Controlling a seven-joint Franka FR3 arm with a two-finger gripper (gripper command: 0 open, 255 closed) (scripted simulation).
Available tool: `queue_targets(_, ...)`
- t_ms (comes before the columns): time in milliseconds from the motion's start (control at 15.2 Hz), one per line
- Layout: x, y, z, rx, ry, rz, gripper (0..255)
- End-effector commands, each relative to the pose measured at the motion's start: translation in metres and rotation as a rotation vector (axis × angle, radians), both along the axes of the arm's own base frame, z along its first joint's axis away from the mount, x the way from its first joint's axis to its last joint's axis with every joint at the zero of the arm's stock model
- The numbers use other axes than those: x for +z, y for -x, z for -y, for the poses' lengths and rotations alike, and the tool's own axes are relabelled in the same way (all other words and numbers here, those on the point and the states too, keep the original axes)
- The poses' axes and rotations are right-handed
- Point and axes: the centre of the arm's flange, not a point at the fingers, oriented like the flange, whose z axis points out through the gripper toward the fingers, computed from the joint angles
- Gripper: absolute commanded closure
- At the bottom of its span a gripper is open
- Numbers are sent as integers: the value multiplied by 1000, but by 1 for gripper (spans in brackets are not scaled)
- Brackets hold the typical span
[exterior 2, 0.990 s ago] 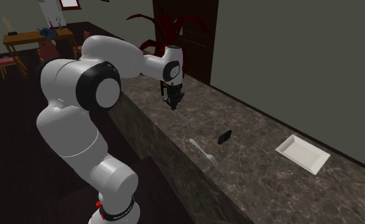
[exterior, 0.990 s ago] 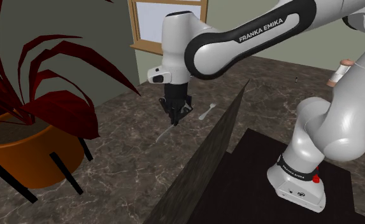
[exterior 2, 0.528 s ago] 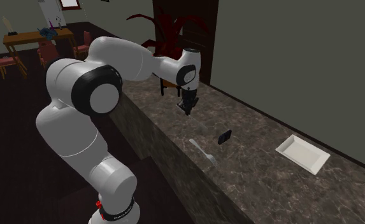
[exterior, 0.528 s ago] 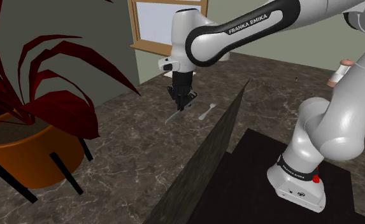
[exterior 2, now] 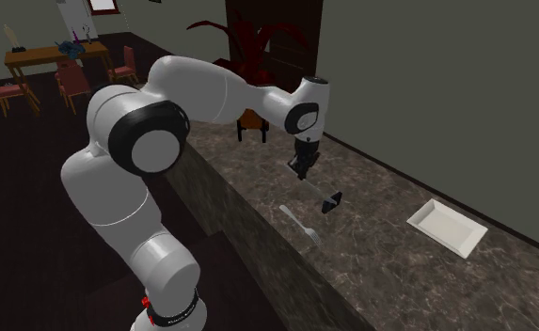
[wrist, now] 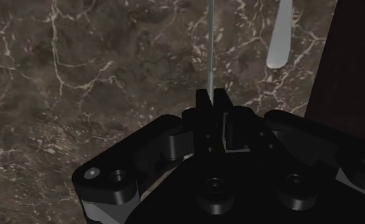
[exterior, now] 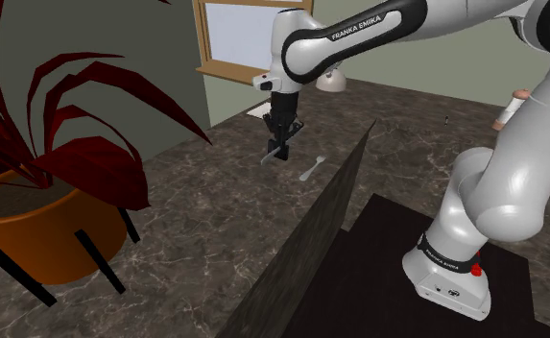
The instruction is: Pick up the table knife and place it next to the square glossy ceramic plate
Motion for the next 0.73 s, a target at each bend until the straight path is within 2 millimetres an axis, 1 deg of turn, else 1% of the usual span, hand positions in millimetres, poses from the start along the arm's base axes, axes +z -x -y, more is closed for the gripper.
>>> queue_targets(0,1,-12,25,2,0,0,255)
queue_targets(660,4,-65,146,2,0,0,255)
